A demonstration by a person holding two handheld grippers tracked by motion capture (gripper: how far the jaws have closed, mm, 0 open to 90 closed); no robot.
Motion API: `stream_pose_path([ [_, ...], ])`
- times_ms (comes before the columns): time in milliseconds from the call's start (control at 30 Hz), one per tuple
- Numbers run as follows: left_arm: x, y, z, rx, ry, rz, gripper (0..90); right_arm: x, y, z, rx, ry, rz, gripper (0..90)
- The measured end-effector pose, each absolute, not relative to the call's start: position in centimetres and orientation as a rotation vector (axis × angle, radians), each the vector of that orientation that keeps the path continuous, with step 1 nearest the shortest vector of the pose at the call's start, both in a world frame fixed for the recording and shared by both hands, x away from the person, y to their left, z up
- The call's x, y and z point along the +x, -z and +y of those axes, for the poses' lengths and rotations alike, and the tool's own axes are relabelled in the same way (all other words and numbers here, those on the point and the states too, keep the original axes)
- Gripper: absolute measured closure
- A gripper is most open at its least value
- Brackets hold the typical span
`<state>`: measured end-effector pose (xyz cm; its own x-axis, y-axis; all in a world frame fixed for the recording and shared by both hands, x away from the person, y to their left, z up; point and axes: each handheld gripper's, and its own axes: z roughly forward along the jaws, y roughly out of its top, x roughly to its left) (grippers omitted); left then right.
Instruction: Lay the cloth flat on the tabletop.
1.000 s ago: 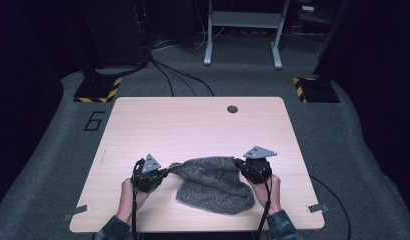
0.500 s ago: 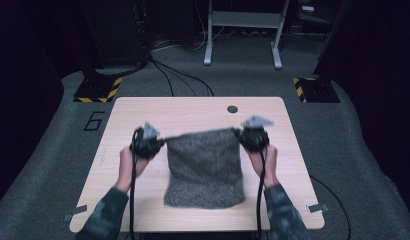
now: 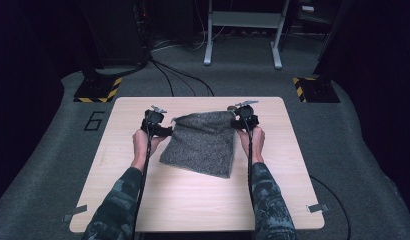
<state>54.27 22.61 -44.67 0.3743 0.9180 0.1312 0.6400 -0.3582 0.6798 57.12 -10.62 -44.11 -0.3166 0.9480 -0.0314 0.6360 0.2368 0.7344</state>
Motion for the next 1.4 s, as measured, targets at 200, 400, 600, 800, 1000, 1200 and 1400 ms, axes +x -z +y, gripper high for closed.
stream_pose_path([
  [200,52.7,47.0,23.1,2.176,-0.630,1.307,29.2,54.0,44.9,-11.3,1.442,-0.919,2.083,41.6],
  [400,51.9,49.6,23.3,2.208,-0.590,1.313,23.7,50.1,46.8,-10.4,1.369,-0.912,2.220,27.7],
  [600,51.2,50.5,22.8,2.248,-0.600,1.292,22.1,47.6,49.4,-9.4,1.358,-0.877,2.271,13.9],
  [800,50.2,50.6,22.4,2.288,-0.639,1.258,22.2,47.6,50.9,-8.7,1.350,-0.808,2.312,7.8],
  [1000,48.5,50.6,22.2,2.299,-0.649,1.240,22.2,47.5,51.7,-9.2,1.346,-0.811,2.326,5.5],
  [1200,46.6,50.7,22.1,2.287,-0.618,1.225,22.0,46.8,51.7,-9.8,1.328,-0.803,2.343,4.9],
  [1400,44.4,51.0,22.2,2.259,-0.577,1.217,22.0,46.0,51.8,-10.9,1.291,-0.827,2.370,4.9],
])
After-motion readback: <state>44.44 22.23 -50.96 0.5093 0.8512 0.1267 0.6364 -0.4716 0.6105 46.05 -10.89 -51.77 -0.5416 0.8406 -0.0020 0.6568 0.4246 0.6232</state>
